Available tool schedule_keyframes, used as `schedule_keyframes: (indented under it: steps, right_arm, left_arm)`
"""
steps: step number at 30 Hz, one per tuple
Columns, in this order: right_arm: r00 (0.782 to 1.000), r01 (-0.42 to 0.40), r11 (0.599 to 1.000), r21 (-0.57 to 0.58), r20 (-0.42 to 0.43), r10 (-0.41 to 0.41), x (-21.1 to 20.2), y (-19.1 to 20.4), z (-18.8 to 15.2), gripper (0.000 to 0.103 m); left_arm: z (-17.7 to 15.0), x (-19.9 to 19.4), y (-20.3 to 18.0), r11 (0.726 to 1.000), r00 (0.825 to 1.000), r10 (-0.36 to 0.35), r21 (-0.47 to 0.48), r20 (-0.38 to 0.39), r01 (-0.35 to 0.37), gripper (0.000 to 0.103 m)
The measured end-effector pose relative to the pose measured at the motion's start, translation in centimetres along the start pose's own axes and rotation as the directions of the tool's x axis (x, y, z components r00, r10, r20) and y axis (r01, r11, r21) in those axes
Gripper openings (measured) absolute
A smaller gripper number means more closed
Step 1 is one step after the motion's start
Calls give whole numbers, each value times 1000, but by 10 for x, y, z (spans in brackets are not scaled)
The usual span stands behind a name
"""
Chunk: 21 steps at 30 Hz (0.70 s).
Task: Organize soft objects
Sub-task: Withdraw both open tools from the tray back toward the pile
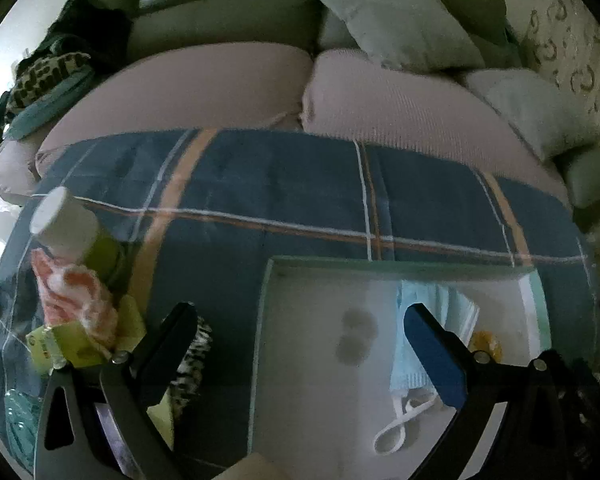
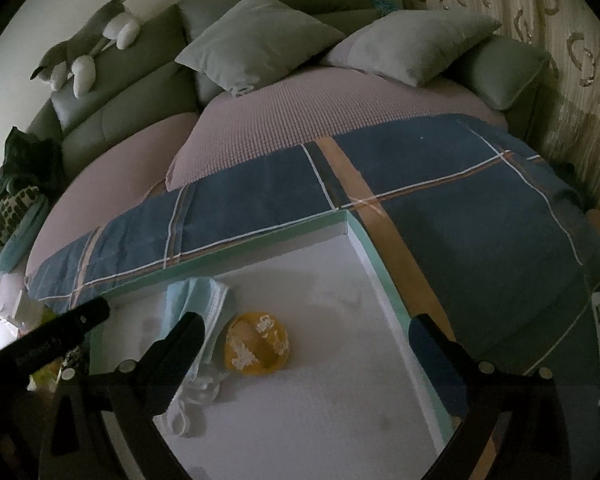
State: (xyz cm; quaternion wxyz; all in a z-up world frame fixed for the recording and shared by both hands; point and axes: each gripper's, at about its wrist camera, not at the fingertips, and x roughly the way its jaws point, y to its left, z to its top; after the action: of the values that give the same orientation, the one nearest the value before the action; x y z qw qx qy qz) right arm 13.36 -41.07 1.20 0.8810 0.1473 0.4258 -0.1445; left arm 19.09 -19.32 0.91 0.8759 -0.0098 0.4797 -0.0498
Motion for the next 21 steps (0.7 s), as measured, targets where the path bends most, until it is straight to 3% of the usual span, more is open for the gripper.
schedule_keyframes:
  steps: [6,13,21]
  right_arm:
    - [1000,-15,1000,-3,20,16,-20,6,2,103]
    - [998,-34,998,-46,60,37,-39,25,2,103]
    - [994,-100,989,-110,30,104,-35,58,-5,103]
  left_arm:
    - [7,-27,34,994,998,3,-109,69,5,103]
    - [4,-51,60,991,990,65,-126,129,-48,103]
    - [-7,-60,87,989,994,49,-147,102,-33,103]
